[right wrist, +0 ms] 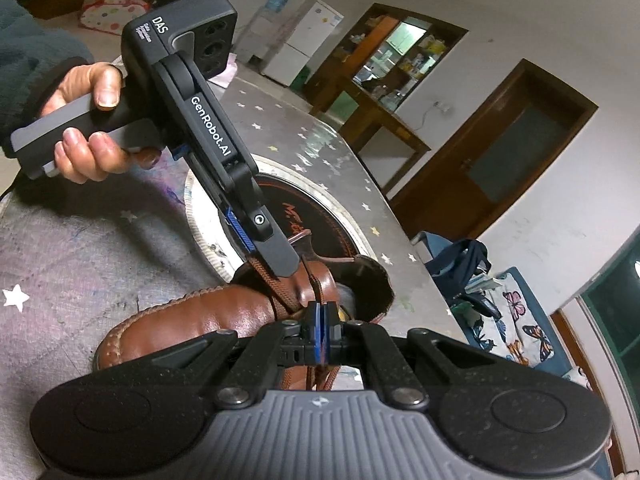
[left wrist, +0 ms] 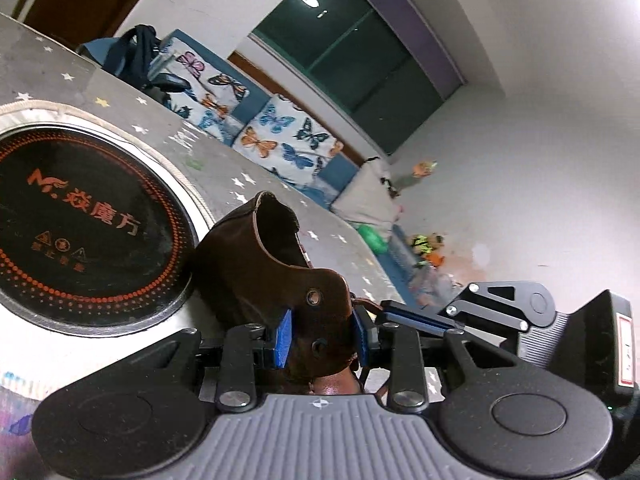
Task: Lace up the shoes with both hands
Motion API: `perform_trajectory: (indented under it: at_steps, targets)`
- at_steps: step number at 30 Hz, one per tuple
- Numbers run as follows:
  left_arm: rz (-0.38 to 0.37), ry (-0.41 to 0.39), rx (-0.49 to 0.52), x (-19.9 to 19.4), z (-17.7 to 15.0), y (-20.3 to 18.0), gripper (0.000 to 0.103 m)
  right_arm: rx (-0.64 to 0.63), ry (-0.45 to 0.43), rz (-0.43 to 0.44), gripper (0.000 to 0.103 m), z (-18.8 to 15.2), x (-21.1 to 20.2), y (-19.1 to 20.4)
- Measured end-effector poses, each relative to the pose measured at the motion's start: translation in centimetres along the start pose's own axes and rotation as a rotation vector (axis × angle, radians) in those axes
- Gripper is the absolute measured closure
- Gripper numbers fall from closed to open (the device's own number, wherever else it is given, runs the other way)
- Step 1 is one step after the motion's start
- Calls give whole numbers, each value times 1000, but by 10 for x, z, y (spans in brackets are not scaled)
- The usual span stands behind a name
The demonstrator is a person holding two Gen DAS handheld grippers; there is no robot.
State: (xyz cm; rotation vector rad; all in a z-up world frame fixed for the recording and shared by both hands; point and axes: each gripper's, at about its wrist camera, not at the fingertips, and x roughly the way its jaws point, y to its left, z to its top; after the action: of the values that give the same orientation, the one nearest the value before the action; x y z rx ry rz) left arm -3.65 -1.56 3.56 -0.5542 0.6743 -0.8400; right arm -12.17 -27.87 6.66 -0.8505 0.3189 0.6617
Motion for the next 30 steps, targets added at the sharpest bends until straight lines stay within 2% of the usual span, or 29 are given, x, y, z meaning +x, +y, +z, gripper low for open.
perform_trajectory:
  at_steps: [11, 25, 30]
  targets:
    - [-69, -10, 6, -3, 0, 10, 67, -35, -5, 37, 102, 5, 6, 4]
    - [-76, -17, 25, -5, -1, 9, 65, -75, -10, 61, 102, 12, 20, 9]
    - [-66, -52, 31, -11, 0, 7, 67, -71, -14, 60, 102, 11, 25, 10]
